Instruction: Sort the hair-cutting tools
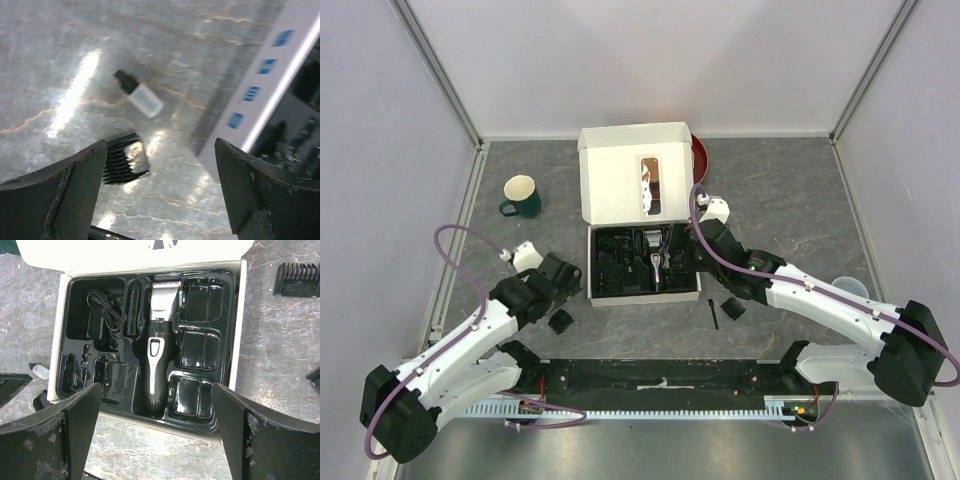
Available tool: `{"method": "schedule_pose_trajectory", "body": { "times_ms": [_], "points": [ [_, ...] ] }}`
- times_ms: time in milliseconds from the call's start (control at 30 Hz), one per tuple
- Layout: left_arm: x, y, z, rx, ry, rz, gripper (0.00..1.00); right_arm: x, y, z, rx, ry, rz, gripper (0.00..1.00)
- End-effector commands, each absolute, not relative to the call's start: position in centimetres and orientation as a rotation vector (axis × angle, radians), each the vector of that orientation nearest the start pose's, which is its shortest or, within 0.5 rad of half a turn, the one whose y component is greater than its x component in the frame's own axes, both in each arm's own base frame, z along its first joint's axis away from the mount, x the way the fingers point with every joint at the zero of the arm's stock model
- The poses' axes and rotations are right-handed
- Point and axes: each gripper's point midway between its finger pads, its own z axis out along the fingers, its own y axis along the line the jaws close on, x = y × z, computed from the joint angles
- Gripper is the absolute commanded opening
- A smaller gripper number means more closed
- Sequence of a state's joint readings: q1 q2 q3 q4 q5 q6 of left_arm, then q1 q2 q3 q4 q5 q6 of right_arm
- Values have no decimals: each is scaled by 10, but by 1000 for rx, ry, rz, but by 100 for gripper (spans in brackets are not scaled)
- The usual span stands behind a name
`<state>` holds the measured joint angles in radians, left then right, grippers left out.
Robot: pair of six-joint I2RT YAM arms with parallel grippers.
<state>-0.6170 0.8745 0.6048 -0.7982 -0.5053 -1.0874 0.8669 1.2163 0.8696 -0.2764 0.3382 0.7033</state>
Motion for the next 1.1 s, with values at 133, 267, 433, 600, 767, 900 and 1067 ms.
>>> {"method": "schedule_pose_trajectory", "body": {
  "times_ms": [133,267,433,600,767,900,1067],
  "points": [
    [192,-48,64,-952,2226,3,94,260,256,155,29,2221,519,98],
    [198,-41,57,-1022,2229,7,88,262,256,154,20,2220,497,97],
    [219,-39,49,-1089,2197,-97,71,263,256,156,3,2215,489,98],
    [223,-46,35,-1109,2246,-136,61,265,254,156,-3,2209,473,98],
    [225,-48,27,-1105,2278,-124,55,266,254,153,-4,2218,459,98],
    [226,-47,22,-1101,2292,-111,42,267,255,150,-4,2225,453,98],
    [226,-44,21,-1083,2308,-85,27,269,254,149,1,2227,441,98]
  ]
}}
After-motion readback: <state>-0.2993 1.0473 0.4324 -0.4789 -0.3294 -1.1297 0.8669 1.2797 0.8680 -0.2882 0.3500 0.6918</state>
